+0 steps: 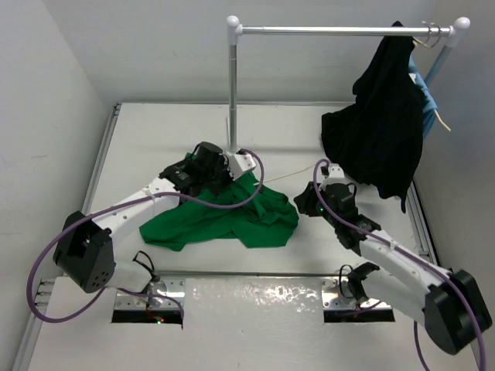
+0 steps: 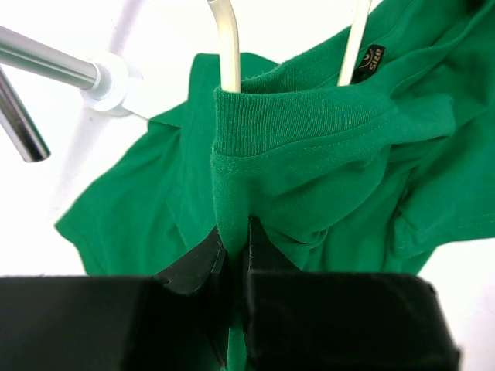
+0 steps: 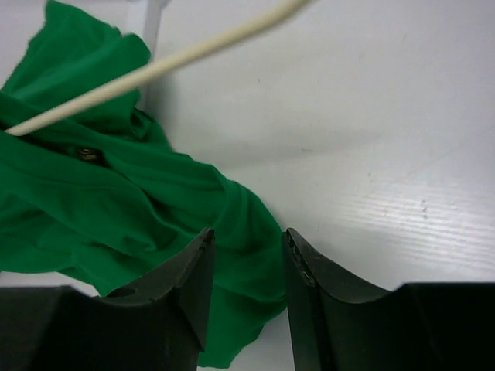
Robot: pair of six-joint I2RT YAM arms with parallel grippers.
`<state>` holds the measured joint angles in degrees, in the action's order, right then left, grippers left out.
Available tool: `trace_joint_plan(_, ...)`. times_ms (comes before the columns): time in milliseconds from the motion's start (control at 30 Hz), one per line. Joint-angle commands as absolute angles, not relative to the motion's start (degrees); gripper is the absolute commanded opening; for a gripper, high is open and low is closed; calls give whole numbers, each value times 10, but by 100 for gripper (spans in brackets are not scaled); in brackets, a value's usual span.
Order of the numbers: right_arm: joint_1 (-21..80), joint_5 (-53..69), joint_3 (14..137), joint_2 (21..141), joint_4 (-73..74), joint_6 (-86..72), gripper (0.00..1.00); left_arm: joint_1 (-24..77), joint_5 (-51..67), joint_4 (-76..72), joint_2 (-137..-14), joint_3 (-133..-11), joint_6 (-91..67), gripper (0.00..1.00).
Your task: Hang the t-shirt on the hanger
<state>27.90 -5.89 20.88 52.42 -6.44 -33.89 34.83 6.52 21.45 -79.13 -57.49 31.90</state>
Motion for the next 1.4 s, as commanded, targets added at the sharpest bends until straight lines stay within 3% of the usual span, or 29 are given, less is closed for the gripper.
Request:
trace_joint_plan(0, 283, -54, 197, 573, -205, -411, 40, 348, 77, 171, -770, -574, 280, 0)
trace_joint_plan(133, 287, -45, 192, 634, -269, -428, 45, 348, 85, 168, -768, -571, 272, 0)
trace_joint_plan(500, 294, -34, 185, 778, -338, -461, 47, 348, 83, 149, -770, -571, 265, 0)
trace_joint_plan(533, 295, -34, 186, 787, -349, -462, 44, 349, 83, 148, -770, -571, 264, 0)
trace_joint_plan(567, 295, -30, 188, 808, -355, -463, 34, 348, 83, 148, -770, -571, 264, 0)
trace_joint_plan(600, 295, -24, 194, 816, -359, -463, 8, 348, 82, 148, -768, -570, 264, 0)
trace_joint_plan(633, 294, -18, 197, 826, -351, -466, 0, 347, 83, 149, -767, -570, 265, 0)
trace_joint_plan(767, 263, -60, 164, 776, -310, -454, 0, 303, 127, 181, -751, -577, 294, 0)
trace_joint_plan(867, 178, -35, 115, 710, -305, -455, 0, 273, 142, 209, -747, -577, 350, 0)
trace_joint_plan(1033, 139, -64, 167, 650, -184, -380, 0, 272, 205, 286, -751, -568, 447, 0)
trace_joint_plan(1367, 97, -90, 224, 590, -92, -311, 0, 274, 93, 275, -749, -556, 525, 0)
